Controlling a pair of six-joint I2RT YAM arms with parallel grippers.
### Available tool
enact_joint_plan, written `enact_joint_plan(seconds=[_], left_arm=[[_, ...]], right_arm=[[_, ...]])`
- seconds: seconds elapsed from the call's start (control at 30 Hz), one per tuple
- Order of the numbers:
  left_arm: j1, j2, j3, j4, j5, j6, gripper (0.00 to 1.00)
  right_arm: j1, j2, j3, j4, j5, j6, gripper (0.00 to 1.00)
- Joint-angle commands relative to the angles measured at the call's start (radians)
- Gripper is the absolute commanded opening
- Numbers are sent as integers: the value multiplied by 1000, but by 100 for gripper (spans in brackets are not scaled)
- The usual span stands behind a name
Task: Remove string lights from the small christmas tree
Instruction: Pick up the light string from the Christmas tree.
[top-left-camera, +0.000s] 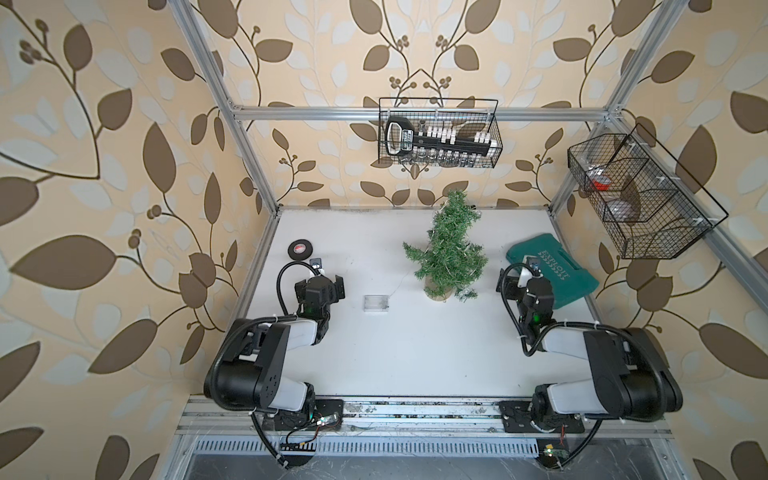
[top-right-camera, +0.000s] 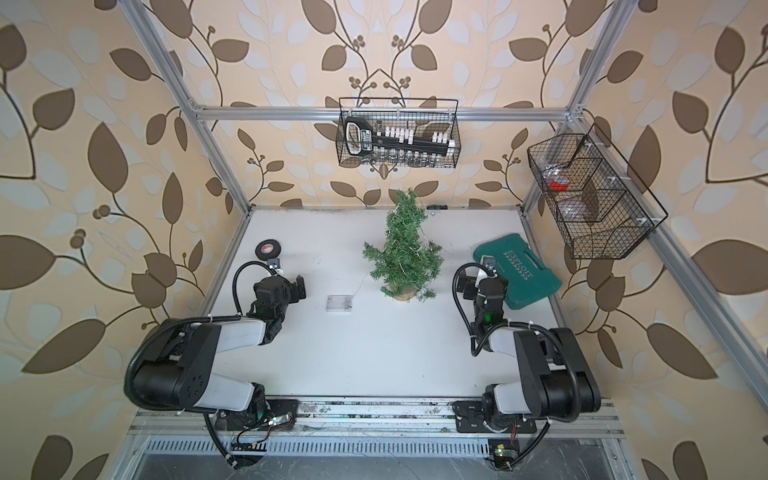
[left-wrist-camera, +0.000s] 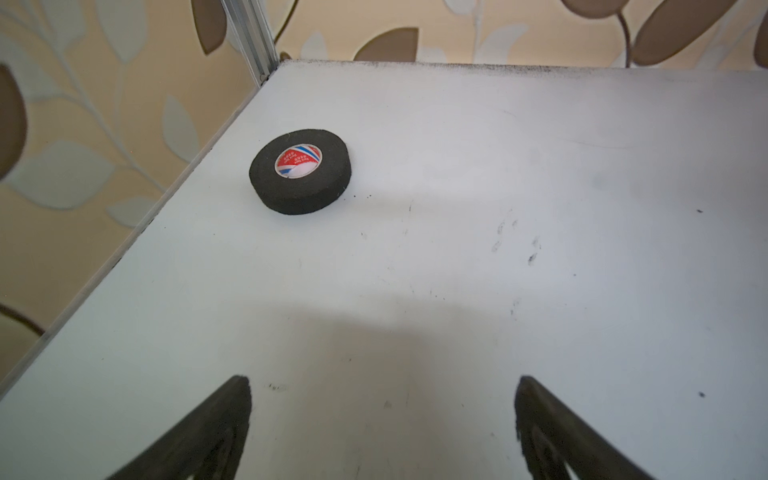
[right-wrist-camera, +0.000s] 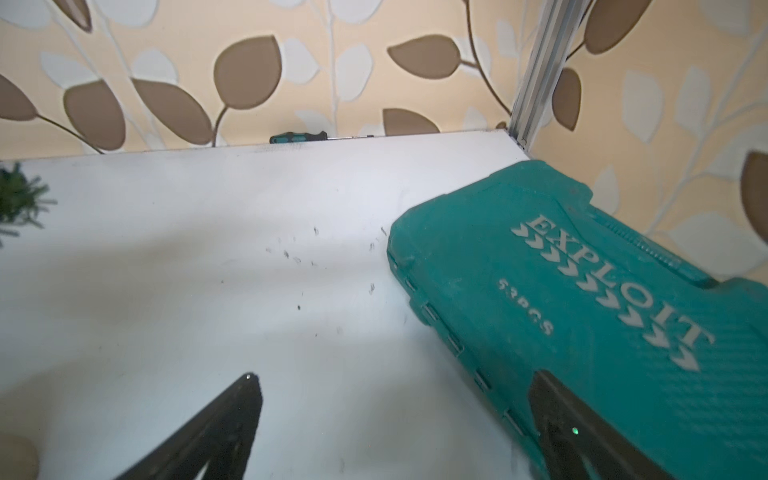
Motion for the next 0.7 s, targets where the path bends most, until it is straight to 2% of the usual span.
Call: enact_joint_plan(seconds=[0.0,0.07,0.2,0.27,0.33,0.37,0.47,0.57,0.67], left_arm=[[7,-95,205,-294,-6,-26,99],[7,-114,309,-459,36,-45,99],[-10,-199,385,-595,83,-148,99],[-34,-264,406,-660,85,-188,99],[-67,-321,425,-735,42,-240,99],[-85,-344,439,-790,11,-282,99],[-108,-372,516,-1015,-12,-406,99],[-111,-386,558,-1161,44,-517,99],[-111,-441,557,-1250,105,-636,99]], right_arm=[[-1,-84,206,-391,6,14,100],[0,-146,214,-430,12,42,100],[0,-279,233,-548,73,168,100],[0,-329,302,-732,150,342,100],[-3,-375,386,-932,175,490,100],[-5,-401,397,-955,157,521,100],[-35,-472,416,-990,-23,590,100],[-76,-493,443,-1066,-144,665,100],[-99,-515,454,-1149,-270,637,100]])
